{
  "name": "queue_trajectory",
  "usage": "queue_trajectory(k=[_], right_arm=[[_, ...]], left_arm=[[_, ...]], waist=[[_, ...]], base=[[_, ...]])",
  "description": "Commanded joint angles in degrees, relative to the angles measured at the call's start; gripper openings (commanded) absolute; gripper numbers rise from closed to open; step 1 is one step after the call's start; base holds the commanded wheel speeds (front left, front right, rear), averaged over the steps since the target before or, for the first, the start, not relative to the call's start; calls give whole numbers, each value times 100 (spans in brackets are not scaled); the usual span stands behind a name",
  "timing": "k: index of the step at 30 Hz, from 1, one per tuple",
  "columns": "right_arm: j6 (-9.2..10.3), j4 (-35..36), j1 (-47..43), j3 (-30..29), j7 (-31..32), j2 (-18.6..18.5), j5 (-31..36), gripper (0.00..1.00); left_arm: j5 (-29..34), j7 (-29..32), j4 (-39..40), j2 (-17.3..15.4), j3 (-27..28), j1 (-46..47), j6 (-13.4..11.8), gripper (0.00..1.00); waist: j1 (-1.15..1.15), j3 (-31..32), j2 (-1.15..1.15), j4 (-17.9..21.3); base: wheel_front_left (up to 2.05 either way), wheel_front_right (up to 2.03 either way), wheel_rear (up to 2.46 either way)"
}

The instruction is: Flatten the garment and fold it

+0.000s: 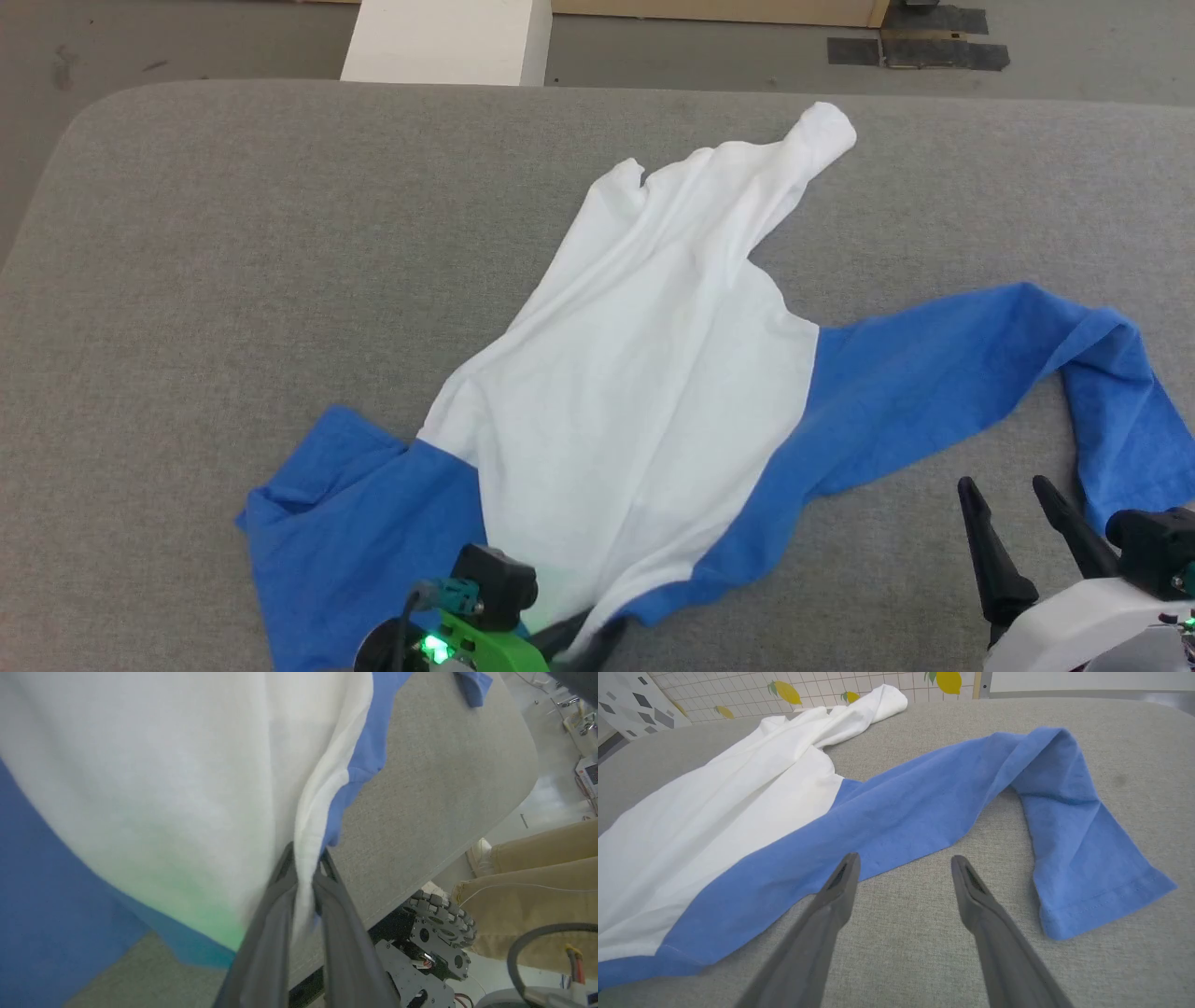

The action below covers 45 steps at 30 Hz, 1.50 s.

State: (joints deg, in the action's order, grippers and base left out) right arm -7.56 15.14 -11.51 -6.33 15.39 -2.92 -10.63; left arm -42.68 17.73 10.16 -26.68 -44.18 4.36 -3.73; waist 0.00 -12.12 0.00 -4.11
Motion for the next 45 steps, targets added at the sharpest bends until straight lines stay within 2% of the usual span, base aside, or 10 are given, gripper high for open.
queue_trajectory(k=[1, 8, 11, 16, 20, 22, 29, 30, 35, 45], right_arm=[[8, -16, 7, 7, 24, 4, 11, 100], [8, -12, -2, 25, 87, 4, 52, 100], [8, 72, 53, 10, 136, 4, 127, 100], [8, 305, 272, -117, 255, 4, 334, 100], [8, 418, 311, -208, 304, 4, 323, 100], [8, 469, 333, -238, 317, 4, 328, 100], [8, 625, 1109, -274, 1017, -262, 675, 100], [8, 437, 1439, -451, 1587, -559, 628, 100], [8, -119, 1862, -470, 2269, -1276, 430, 100], [8, -1770, 2446, -246, 2944, -1577, 53, 100]], left_arm=[[91, -127, -118, 91, -7, -35, -47, 100], [-414, -1245, 71, 767, 646, -36, -26, 100], [-354, -1894, 331, 796, 1184, -49, -200, 100], [1053, -3038, 112, 472, 1842, -100, -1141, 100], [2154, -3229, -170, 356, 1983, -355, -1978, 100], [2224, -3254, -172, 503, 2076, -543, -2172, 100], [2349, -3271, -78, 846, 2174, -730, -2001, 100], [2393, -3271, -93, 932, 2177, -655, -1876, 100], [2417, -3272, -203, 1071, 2135, -551, -1663, 100], [2412, -3272, -387, 1242, 2091, -400, -1373, 100]], waist=[[0, -3, 0, -9], [0, 80, 0, -51], [0, 103, 0, -68], [0, 115, 0, -136], [0, 138, 0, -177], [0, 134, 0, -200], [0, -101, 0, -329], [0, -217, 0, -385], [0, -482, 0, -503], [0, -788, 0, -730]], base=[[0, 0, 0], [0, 0, 0], [0, 0, 0], [0, 0, 0], [0, 0, 0], [0, 0, 0], [0, 0, 0], [0, 0, 0], [0, 0, 0], [0, 0, 0]])
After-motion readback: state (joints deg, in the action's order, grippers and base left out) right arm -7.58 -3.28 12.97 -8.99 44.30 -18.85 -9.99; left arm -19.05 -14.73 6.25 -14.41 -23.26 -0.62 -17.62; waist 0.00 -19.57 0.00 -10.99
